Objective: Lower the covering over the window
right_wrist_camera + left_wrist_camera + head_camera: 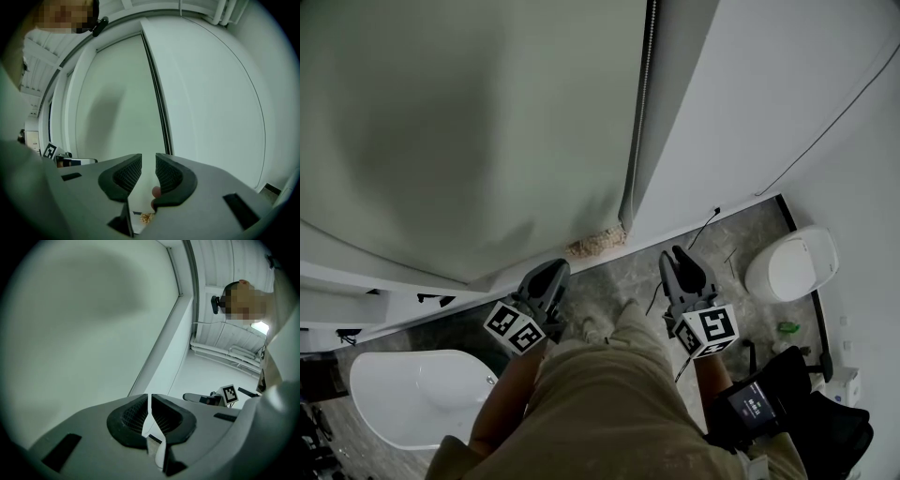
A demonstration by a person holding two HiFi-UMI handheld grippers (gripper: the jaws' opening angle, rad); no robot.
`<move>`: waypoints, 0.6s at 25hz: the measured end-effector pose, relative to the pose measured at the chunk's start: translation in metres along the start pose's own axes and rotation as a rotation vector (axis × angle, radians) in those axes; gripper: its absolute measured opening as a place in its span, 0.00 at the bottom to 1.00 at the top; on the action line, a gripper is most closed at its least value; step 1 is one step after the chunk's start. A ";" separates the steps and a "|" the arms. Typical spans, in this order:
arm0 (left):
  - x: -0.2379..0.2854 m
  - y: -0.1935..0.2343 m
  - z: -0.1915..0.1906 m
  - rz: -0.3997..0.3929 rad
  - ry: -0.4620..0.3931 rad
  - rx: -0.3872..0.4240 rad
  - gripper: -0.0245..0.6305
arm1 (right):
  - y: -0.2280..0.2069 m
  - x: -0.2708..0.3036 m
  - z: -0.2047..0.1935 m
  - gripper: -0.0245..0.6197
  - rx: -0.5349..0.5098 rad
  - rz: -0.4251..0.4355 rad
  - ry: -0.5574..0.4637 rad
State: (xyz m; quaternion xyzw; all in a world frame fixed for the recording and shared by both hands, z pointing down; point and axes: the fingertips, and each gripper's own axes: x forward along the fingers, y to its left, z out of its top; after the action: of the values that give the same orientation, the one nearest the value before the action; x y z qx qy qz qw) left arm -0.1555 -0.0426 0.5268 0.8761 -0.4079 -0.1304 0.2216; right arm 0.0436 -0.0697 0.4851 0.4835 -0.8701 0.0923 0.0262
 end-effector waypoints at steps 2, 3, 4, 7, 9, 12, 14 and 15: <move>0.017 -0.005 -0.001 0.015 -0.001 0.003 0.07 | -0.017 0.003 0.002 0.19 0.006 0.015 0.006; 0.026 -0.008 0.000 0.024 -0.003 0.003 0.07 | -0.025 0.006 0.004 0.19 0.007 0.024 0.008; 0.034 -0.010 0.002 0.033 -0.006 0.003 0.07 | -0.032 0.009 0.008 0.19 0.008 0.034 0.009; 0.054 -0.018 0.007 0.055 -0.010 0.012 0.07 | -0.047 0.018 0.021 0.19 0.004 0.072 0.005; 0.070 -0.022 0.010 0.065 -0.008 0.019 0.07 | -0.056 0.025 0.030 0.19 0.001 0.096 0.001; 0.107 -0.017 0.009 0.077 0.000 0.024 0.07 | -0.080 0.043 0.040 0.19 -0.003 0.128 -0.005; 0.133 -0.015 0.006 0.081 0.003 0.030 0.07 | -0.098 0.054 0.041 0.19 -0.009 0.146 -0.004; 0.140 -0.016 0.006 0.083 0.001 0.033 0.07 | -0.101 0.057 0.041 0.19 -0.012 0.155 -0.002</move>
State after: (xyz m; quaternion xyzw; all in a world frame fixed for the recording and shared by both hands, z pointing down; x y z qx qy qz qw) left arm -0.0592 -0.1433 0.5073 0.8620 -0.4459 -0.1139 0.2127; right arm 0.1008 -0.1768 0.4659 0.4145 -0.9055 0.0883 0.0212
